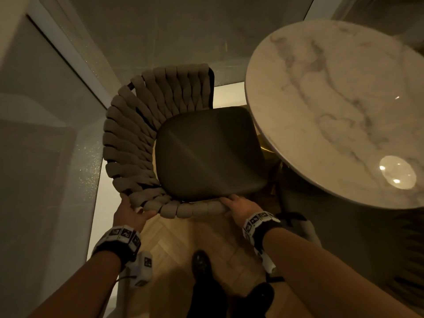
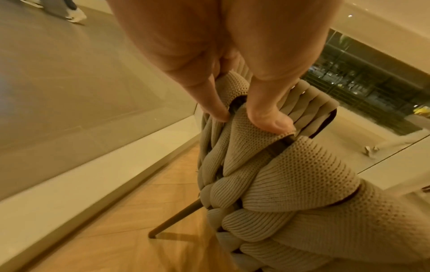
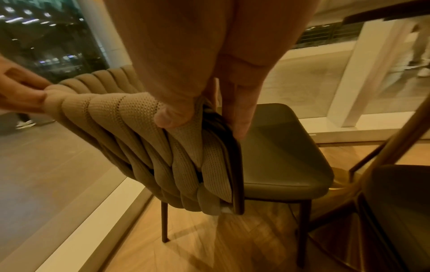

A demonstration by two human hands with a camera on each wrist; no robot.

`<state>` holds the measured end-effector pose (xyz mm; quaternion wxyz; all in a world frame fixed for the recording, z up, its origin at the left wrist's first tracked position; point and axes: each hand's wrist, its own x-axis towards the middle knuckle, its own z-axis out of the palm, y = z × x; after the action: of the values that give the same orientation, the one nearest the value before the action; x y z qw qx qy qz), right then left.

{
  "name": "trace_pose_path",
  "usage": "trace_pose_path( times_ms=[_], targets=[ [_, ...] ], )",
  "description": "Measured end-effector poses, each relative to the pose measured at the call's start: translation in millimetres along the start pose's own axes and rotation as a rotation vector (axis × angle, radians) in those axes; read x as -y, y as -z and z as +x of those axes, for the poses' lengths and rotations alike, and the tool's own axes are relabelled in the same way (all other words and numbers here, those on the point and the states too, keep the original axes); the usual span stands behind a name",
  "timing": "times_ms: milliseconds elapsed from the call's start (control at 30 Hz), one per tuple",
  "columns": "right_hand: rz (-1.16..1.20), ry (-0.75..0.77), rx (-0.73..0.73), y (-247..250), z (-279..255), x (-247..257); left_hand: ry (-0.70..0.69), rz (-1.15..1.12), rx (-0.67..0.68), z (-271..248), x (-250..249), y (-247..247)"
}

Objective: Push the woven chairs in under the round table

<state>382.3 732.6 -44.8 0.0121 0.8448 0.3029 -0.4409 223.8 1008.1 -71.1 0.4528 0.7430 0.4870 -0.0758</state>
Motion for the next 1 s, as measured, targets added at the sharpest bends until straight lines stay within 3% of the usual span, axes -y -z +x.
trace_pose_path(
  times_ms=[233,533,1000],
  targets=[
    [0.047,-0.092,-0.072,27.3,8.4,-33.2,-0.012,0.002,0.020,5.4,-37.8,-34.3],
    [0.085,-0.125,-0.052,11.2,-6.2,-53.9,-0.023,-0.090,0.039,-6.5,-32.7,-54.1],
    [0.097,-0.152,-0.094,5.1,-13.8,-51.4,-0.058,0.105,0.051,-1.8,-36.1,-53.0]
  ],
)
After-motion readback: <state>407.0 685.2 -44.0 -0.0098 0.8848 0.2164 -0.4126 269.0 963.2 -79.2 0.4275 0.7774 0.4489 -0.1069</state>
